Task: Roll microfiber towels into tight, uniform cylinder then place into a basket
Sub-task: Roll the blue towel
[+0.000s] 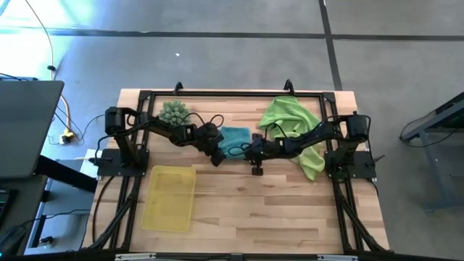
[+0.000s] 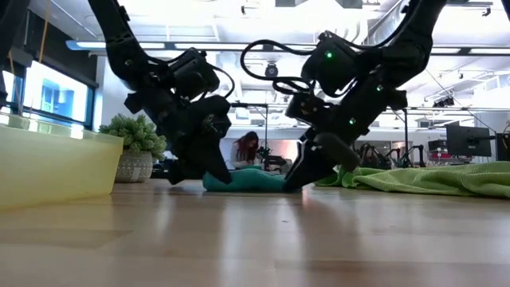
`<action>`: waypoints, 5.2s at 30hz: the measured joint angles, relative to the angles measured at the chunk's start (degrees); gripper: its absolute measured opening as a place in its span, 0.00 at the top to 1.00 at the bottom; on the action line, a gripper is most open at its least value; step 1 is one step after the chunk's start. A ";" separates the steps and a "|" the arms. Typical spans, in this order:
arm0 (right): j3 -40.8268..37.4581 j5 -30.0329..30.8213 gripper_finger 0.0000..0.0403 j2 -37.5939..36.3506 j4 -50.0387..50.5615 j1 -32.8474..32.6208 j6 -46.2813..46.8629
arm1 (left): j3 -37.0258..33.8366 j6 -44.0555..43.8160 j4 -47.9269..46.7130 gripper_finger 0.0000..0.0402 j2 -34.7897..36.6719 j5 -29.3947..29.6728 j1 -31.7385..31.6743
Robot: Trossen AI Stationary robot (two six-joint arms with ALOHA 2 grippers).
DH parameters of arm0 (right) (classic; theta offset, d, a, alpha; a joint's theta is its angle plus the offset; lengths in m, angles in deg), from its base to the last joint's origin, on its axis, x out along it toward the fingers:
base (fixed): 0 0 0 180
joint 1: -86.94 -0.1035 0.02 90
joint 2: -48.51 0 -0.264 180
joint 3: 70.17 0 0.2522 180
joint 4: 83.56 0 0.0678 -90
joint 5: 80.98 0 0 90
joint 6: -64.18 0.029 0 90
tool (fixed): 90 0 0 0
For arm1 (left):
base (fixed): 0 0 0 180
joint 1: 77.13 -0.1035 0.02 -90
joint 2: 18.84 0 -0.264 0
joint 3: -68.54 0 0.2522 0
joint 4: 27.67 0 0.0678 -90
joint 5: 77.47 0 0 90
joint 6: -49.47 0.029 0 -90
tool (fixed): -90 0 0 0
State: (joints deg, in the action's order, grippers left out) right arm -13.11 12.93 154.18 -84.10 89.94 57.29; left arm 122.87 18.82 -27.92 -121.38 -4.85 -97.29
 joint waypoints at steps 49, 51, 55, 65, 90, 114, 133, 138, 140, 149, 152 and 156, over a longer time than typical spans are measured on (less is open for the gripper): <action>-0.36 -10.64 0.98 0.01 2.00 3.06 12.58 | -0.21 48.89 -1.59 0.64 4.43 21.78 6.89; -0.36 -10.61 0.95 0.16 1.33 3.06 12.46 | -0.15 48.89 -1.14 0.64 3.44 20.19 6.52; -0.45 -10.66 0.88 0.25 0.36 3.03 12.45 | -0.07 48.79 -0.37 0.64 0.79 19.26 5.98; -0.71 -10.91 0.77 -5.50 5.40 2.93 2.60 | 2.52 30.05 -2.28 0.78 -2.67 10.93 4.37; -0.39 9.45 0.72 -7.17 2.96 -12.95 -16.12 | 2.28 -4.72 -4.09 0.87 -2.91 -7.45 4.55; -0.23 13.36 0.72 -2.10 0.43 -9.25 -11.91 | 2.28 -5.60 -3.82 0.87 -2.91 -7.27 4.61; -0.18 3.89 0.53 -0.54 -2.90 -2.51 -9.53 | 2.26 -5.34 -3.79 0.82 -2.89 -7.44 4.61; -0.07 -0.10 0.56 1.93 -4.02 -0.64 -9.18 | 2.19 -3.01 -4.16 0.82 -2.46 -7.49 4.57; 0.03 -0.66 0.59 2.48 -3.77 -0.25 -7.91 | 2.10 -0.97 -4.56 0.81 -1.60 -7.68 4.48; 0.14 -5.22 0.88 2.71 -2.83 1.64 -2.55 | 1.83 9.68 -10.75 0.70 6.63 -1.52 4.61; 0.12 -8.16 0.97 2.64 -2.79 2.62 0.12 | 1.88 15.65 -14.31 0.68 9.13 1.53 5.10; 0.10 -12.81 0.97 2.60 -2.89 4.52 6.04 | 1.99 23.48 -15.71 0.67 12.70 6.45 7.09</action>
State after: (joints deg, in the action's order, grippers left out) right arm -13.01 0.12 156.78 -86.99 94.46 63.34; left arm 124.86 42.30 -43.64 -108.68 1.60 -90.19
